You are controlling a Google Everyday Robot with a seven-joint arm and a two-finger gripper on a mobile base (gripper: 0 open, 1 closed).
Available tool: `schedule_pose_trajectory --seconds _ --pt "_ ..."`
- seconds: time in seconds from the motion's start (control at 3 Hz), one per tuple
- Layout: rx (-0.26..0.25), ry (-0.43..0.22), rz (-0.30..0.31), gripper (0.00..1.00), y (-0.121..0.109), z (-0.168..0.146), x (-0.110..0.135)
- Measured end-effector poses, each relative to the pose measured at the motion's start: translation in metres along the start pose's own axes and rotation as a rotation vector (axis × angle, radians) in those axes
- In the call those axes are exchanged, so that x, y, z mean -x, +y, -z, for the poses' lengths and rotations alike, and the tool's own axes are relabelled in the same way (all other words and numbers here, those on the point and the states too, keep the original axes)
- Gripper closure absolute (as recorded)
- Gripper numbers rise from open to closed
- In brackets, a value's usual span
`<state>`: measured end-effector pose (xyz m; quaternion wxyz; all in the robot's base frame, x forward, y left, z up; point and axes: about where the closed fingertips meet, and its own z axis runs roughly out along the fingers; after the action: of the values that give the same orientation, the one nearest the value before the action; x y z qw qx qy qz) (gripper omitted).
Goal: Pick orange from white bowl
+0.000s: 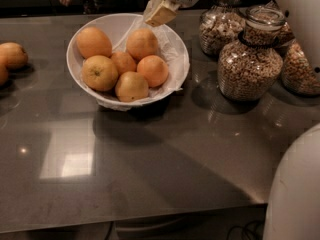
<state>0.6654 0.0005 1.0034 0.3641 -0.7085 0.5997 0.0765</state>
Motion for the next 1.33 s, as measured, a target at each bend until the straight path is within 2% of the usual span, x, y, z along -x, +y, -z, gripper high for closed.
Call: schedule_pose_trajectory --seconds 0.33,1.0,1.33 --pt "0.0 0.0 0.0 0.86 0.0 0.0 0.0" --pt "0.0 0.0 0.0 0.44 0.0 -0.0001 0.0" --pt "0.0 0.0 0.0 0.46 0.0 -0.0002 0.0"
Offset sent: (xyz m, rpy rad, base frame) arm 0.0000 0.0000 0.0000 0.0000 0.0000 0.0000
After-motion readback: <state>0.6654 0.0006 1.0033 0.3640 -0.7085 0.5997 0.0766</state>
